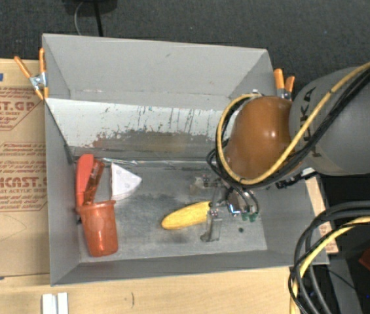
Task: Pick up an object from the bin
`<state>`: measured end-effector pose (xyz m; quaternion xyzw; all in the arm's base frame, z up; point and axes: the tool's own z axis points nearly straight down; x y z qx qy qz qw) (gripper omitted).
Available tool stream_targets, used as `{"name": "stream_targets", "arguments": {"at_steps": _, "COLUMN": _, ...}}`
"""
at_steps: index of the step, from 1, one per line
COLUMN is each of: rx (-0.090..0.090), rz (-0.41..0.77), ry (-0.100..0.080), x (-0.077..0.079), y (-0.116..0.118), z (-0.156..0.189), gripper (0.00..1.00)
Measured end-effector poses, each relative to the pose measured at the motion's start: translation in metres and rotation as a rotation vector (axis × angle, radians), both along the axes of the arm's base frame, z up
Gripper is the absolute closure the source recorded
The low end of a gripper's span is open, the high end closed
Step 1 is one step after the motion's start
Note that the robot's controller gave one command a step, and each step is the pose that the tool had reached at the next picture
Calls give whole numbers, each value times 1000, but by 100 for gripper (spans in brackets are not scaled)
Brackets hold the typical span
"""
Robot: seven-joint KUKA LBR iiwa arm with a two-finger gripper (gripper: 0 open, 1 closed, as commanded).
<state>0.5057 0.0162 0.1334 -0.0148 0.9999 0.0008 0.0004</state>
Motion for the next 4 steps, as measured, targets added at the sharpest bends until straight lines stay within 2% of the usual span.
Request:
{"name": "stream_targets", "arguments": {"at_steps": 1, "rx": -2, "rz": -49, "ry": 2, "x": -11, "y": -12, "z": -61, "gripper": 0}}
{"name": "stream_targets", "arguments": {"at_steps": 2, "rx": 1, "rz": -103, "ry": 1, "x": -10, "y": -16, "z": -64, "gripper": 100}}
{"name": "stream_targets", "arguments": {"at_steps": 4, "rx": 1, "rz": -103, "ry": 3, "x": -11, "y": -16, "z": -62, "gripper": 100}}
